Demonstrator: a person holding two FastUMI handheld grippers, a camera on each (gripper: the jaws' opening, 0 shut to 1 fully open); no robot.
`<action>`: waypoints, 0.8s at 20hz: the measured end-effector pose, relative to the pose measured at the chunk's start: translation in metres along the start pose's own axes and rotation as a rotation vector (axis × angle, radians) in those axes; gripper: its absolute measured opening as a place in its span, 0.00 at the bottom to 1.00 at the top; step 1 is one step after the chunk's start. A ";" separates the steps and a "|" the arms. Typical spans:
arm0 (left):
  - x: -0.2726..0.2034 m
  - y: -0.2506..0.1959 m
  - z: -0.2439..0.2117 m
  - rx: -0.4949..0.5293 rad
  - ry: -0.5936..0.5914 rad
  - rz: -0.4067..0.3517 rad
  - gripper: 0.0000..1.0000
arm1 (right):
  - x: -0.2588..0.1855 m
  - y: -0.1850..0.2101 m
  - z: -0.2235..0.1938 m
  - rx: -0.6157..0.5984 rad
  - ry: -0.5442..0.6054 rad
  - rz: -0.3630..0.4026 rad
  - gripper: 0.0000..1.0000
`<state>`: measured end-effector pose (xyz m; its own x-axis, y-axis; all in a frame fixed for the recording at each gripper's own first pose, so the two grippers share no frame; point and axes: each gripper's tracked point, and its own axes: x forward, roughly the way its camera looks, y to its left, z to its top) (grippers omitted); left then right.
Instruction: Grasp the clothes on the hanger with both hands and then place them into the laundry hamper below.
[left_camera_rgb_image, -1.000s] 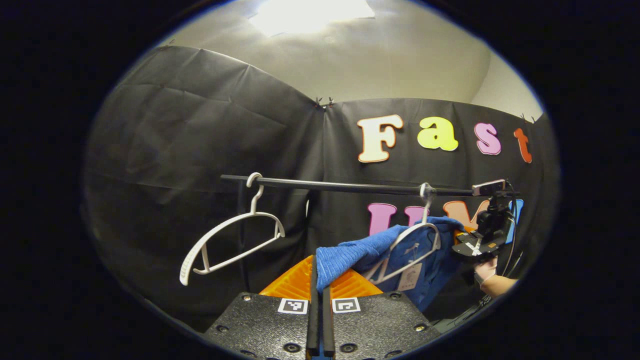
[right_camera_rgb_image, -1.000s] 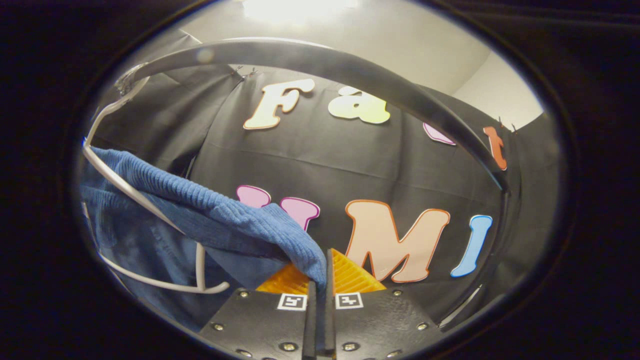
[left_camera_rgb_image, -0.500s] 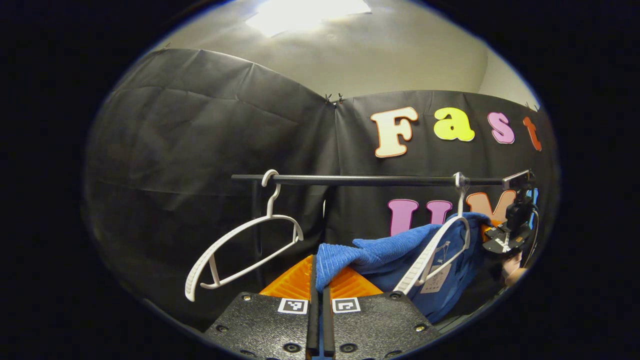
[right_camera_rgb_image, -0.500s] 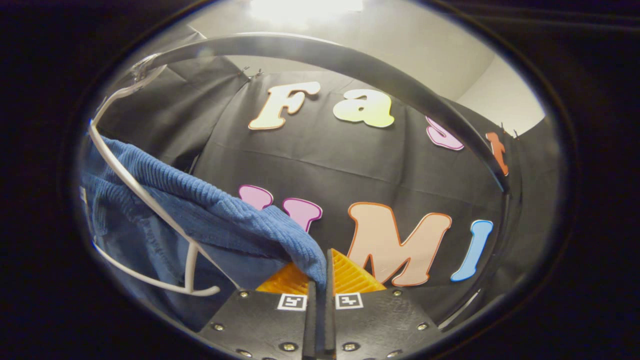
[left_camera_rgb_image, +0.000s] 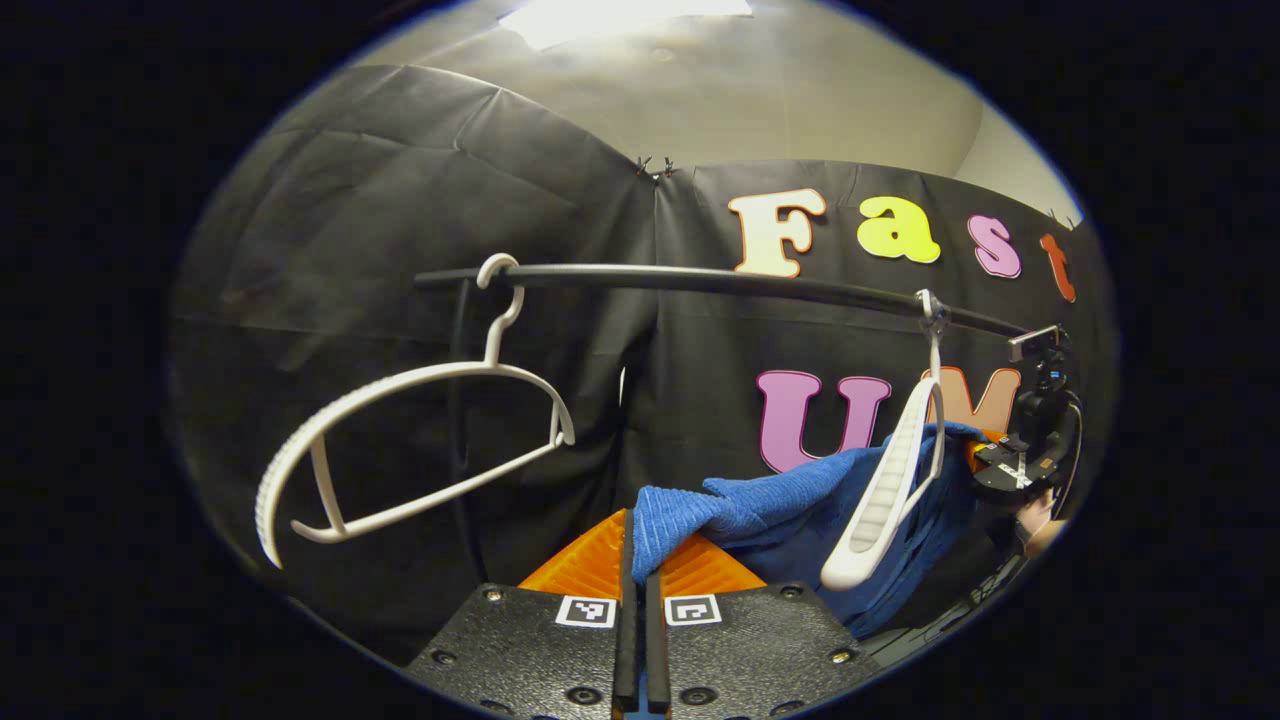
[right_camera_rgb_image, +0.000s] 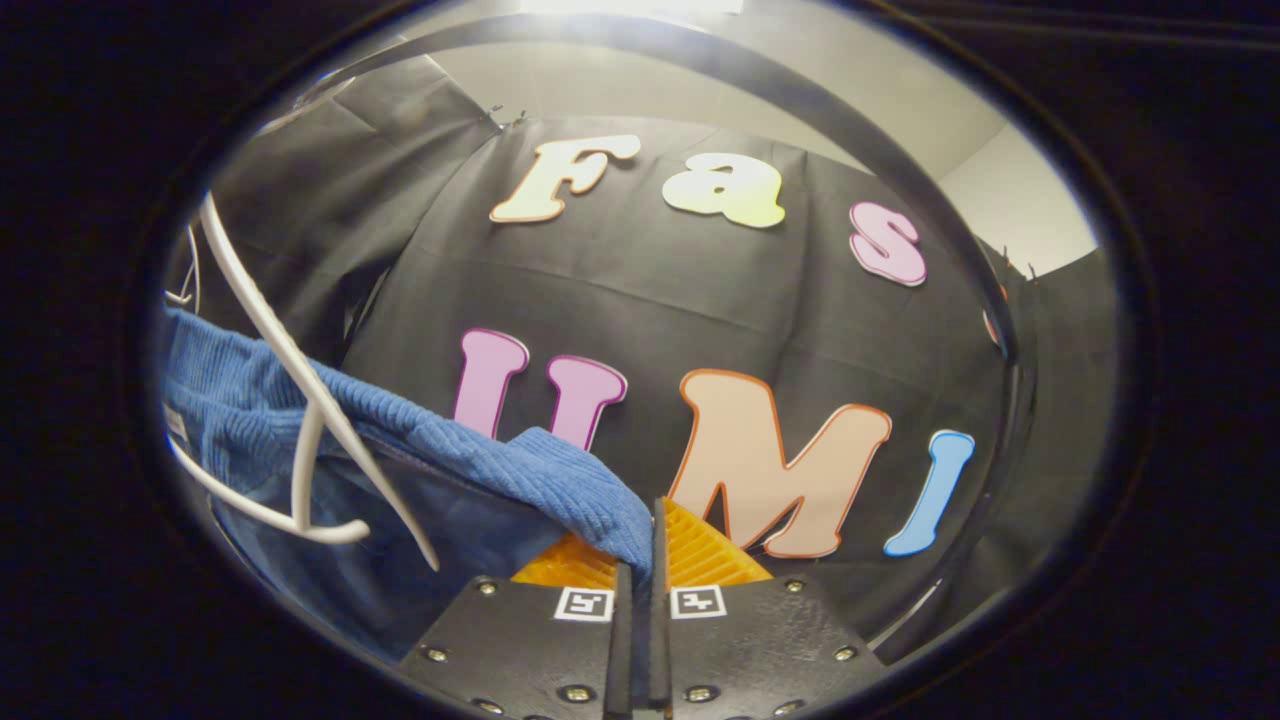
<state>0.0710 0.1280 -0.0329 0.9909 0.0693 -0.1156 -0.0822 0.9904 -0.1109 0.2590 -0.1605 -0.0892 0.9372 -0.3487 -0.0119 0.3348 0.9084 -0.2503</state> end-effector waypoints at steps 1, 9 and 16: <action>0.001 -0.001 -0.008 -0.005 0.013 -0.005 0.04 | -0.002 0.000 -0.010 0.002 0.021 0.001 0.07; -0.006 0.003 -0.057 0.026 0.089 -0.006 0.04 | -0.029 0.002 -0.068 -0.003 0.148 0.019 0.07; -0.025 -0.003 -0.088 0.064 0.143 -0.016 0.04 | -0.068 0.012 -0.098 -0.032 0.215 0.063 0.06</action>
<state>0.0372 0.1128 -0.1167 0.9662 0.0405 -0.2546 -0.0552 0.9972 -0.0508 0.1901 -0.1485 -0.1862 0.9122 -0.3362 -0.2341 0.2702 0.9233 -0.2729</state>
